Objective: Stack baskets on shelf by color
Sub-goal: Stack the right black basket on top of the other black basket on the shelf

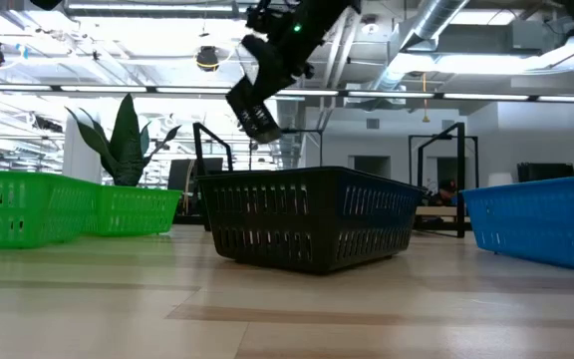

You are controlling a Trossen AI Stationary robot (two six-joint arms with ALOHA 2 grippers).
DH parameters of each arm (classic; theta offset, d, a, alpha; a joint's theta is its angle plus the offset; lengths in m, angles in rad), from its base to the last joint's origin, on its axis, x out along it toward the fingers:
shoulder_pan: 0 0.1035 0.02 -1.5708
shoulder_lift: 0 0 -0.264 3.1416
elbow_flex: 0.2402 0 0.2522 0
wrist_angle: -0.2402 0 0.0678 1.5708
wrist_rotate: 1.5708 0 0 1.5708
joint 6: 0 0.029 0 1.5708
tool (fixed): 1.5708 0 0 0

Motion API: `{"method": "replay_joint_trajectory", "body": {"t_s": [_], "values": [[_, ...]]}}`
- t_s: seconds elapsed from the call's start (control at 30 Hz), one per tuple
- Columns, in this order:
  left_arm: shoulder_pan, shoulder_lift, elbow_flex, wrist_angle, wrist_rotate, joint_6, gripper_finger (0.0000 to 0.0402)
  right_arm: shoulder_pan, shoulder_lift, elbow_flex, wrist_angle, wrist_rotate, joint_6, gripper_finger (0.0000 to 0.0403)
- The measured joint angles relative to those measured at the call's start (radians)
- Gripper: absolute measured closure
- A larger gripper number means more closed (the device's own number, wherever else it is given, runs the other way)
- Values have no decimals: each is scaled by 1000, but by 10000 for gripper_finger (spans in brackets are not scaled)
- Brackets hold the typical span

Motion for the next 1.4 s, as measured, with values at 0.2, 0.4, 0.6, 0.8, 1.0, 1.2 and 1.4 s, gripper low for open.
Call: {"method": "replay_joint_trajectory", "body": {"t_s": [0.2,0.4,0.6,0.8,1.0,1.2,1.4], "values": [[0,0,0,-16,11,-26,232,11,144,251,-196,97,33,391],[0,0,0,-20,26,-29,232,-1,245,402,-362,104,101,391],[0,0,0,-20,29,-29,232,-10,302,435,-392,105,106,390],[0,0,0,-21,37,-29,232,-11,319,433,-398,104,106,390],[0,0,0,-22,37,-29,232,-11,319,433,-405,95,105,385],[0,0,0,-22,37,-29,232,-11,319,433,-431,30,103,360],[0,0,0,-21,37,-29,232,-10,319,433,-431,27,102,341]]}}
